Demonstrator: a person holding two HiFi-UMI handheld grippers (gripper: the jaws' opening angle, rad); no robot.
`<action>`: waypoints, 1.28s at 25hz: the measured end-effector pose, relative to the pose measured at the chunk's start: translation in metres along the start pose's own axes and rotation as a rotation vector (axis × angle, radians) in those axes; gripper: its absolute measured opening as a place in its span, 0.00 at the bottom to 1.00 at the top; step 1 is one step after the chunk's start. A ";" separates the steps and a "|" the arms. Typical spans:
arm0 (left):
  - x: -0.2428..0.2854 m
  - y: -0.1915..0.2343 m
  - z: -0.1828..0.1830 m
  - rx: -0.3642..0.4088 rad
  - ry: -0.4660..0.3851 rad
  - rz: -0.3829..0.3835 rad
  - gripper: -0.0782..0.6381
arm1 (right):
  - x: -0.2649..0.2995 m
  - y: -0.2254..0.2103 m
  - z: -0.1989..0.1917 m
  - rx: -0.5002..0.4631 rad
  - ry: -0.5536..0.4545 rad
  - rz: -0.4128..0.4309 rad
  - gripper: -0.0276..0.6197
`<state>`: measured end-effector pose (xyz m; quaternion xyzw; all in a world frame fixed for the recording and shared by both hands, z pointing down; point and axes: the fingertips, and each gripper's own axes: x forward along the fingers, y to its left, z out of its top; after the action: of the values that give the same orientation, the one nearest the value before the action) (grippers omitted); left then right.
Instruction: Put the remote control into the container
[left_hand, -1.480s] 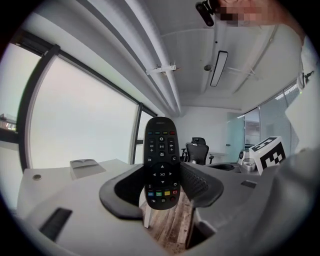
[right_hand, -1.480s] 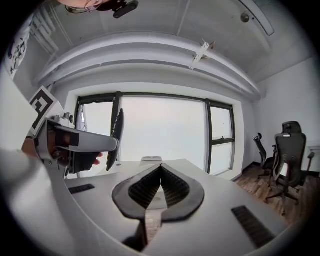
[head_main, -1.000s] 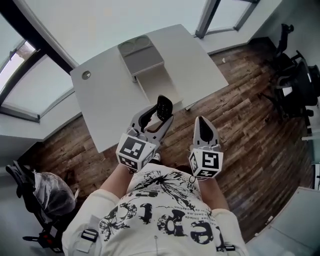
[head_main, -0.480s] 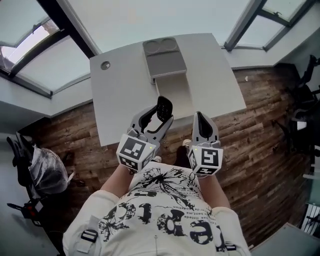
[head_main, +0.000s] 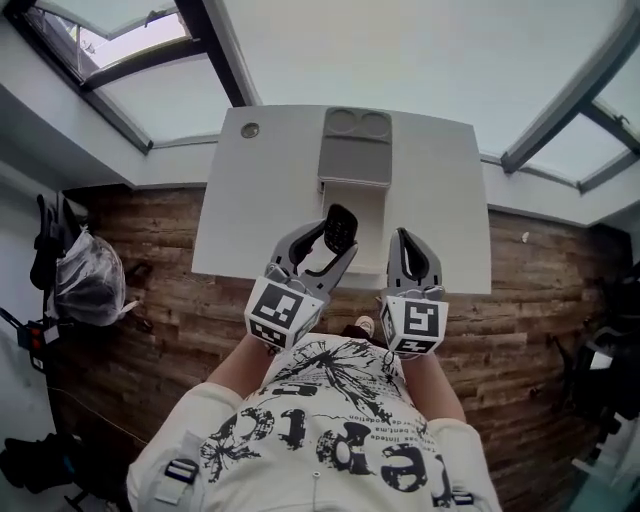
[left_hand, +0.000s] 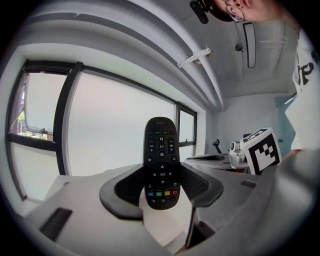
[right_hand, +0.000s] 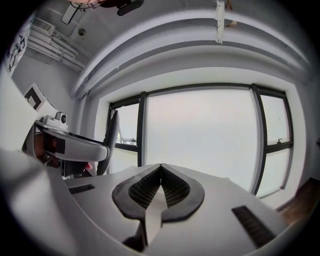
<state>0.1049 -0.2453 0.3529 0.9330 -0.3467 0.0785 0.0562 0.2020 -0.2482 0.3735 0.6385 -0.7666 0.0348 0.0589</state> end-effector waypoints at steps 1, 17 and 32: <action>0.005 -0.006 -0.001 -0.014 -0.002 0.015 0.44 | -0.001 -0.006 -0.002 -0.006 0.005 0.020 0.05; 0.036 -0.033 -0.061 -0.142 0.197 0.248 0.44 | 0.002 -0.050 -0.056 0.097 0.097 0.216 0.05; 0.089 0.016 -0.161 -0.214 0.506 0.293 0.44 | 0.036 -0.075 -0.115 0.184 0.251 0.204 0.05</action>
<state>0.1437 -0.2882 0.5282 0.8127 -0.4586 0.2788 0.2267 0.2749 -0.2820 0.4910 0.5507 -0.8076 0.1901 0.0914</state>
